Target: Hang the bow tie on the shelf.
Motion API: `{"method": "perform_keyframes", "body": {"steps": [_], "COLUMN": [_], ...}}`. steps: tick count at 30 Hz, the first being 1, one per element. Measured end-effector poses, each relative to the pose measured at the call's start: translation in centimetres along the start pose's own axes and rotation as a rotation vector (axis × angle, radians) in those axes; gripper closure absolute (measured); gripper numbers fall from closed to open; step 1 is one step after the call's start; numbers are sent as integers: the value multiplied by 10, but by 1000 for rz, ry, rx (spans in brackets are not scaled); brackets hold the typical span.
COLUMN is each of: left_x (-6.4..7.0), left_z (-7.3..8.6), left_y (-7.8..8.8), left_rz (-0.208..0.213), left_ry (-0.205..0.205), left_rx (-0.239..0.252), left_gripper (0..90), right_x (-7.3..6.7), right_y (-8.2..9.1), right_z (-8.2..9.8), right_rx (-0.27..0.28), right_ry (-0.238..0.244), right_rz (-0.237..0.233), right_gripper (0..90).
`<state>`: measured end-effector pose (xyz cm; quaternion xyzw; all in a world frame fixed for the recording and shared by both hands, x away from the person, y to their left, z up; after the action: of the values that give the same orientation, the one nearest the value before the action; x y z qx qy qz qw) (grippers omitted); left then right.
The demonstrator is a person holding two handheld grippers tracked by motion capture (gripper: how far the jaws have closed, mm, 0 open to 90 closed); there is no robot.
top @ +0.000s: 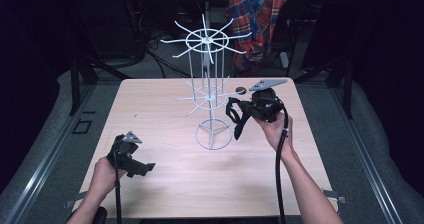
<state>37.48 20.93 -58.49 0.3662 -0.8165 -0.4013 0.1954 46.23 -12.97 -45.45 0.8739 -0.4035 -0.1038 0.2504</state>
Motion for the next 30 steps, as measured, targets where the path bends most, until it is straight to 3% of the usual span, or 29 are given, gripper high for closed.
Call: {"method": "perform_keyframes", "body": {"steps": [21, 30], "left_x": [-1, -1], "left_z": [3, 3], "left_y": [2, 2], "left_rz": [-6, -6], "left_ry": [9, 7], "left_rx": [-1, 0], "left_gripper": [0, 0], "right_x": [-3, -8], "right_y": [-7, -16], "right_z": [0, 8], "right_rx": [5, -23], "right_ry": [-23, -26], "right_rz": [-20, -39], "right_gripper": [900, 900]}}
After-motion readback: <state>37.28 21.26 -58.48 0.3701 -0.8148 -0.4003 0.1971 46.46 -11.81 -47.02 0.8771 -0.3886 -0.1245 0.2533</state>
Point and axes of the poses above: each handheld gripper's, and its own axes: y roughly backward along the jaws, z roughly out of its underside, x roughly to its right, the point moved 9 cm from there along -y, roughly forward along the jaws, and after that the axes turned 5 degrees about x, right-handed, at the moved point
